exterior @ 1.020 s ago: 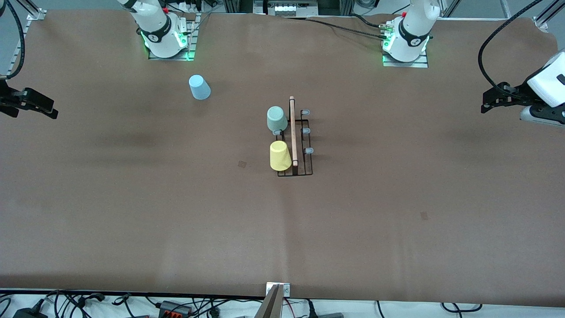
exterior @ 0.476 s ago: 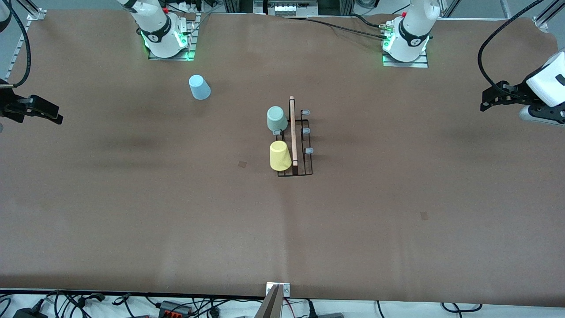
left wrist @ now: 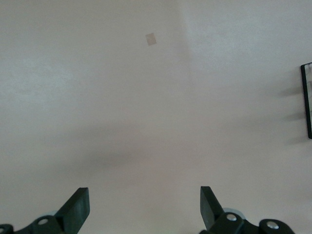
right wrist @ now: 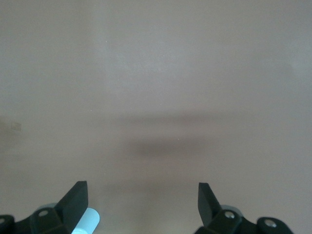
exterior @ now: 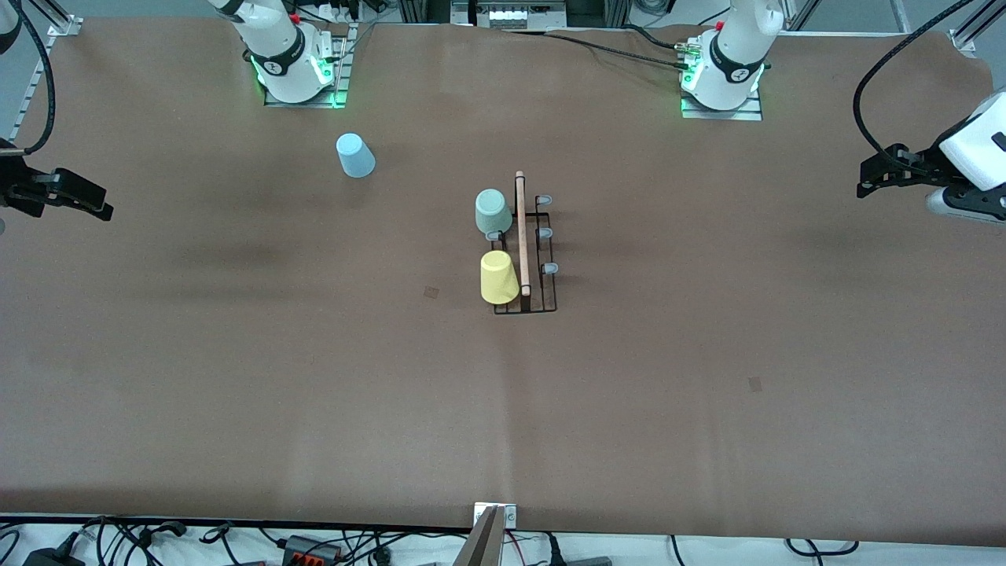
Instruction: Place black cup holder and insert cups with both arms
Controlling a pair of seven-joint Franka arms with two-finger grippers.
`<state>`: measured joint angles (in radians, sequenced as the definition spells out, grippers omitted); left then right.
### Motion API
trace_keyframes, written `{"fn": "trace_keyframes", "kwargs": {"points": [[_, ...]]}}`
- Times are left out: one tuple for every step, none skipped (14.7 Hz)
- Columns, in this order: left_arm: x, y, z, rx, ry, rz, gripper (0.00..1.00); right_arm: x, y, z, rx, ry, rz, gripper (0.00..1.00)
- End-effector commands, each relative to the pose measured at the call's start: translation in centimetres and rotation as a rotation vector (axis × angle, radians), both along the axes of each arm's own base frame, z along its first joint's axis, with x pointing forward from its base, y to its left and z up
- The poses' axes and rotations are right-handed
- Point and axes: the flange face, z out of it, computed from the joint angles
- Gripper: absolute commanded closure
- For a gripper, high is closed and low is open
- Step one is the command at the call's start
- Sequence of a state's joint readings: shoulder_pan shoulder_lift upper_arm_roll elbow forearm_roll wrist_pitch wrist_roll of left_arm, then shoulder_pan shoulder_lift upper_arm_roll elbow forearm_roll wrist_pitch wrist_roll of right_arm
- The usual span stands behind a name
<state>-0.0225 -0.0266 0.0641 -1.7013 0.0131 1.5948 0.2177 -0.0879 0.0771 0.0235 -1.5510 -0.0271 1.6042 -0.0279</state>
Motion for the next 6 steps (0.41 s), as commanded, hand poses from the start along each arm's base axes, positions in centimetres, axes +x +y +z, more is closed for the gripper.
{"fn": "trace_keyframes", "kwargs": {"points": [[0.3, 0.1, 0.42, -0.029, 0.006, -0.001, 0.0, 0.09, 0.16, 0.68, 0.006, -0.006, -0.01, 0.0], [0.3, 0.02, 0.42, -0.029, 0.006, -0.002, 0.0, 0.1, 0.16, 0.62, 0.006, -0.006, -0.007, 0.0], [0.3, -0.06, 0.42, -0.029, 0.006, -0.004, 0.0, 0.1, 0.15, 0.62, 0.005, -0.006, -0.008, 0.0], [0.3, -0.07, 0.42, -0.029, 0.006, -0.005, 0.0, 0.1, 0.15, 0.62, 0.005, -0.006, -0.007, 0.0], [0.3, -0.07, 0.42, -0.029, 0.006, -0.005, 0.0, 0.1, 0.18, 0.62, 0.008, -0.006, -0.01, 0.0], [0.3, -0.07, 0.42, -0.029, 0.006, -0.005, 0.0, 0.06, 0.18, 0.71, 0.008, -0.008, -0.013, 0.0]]}}
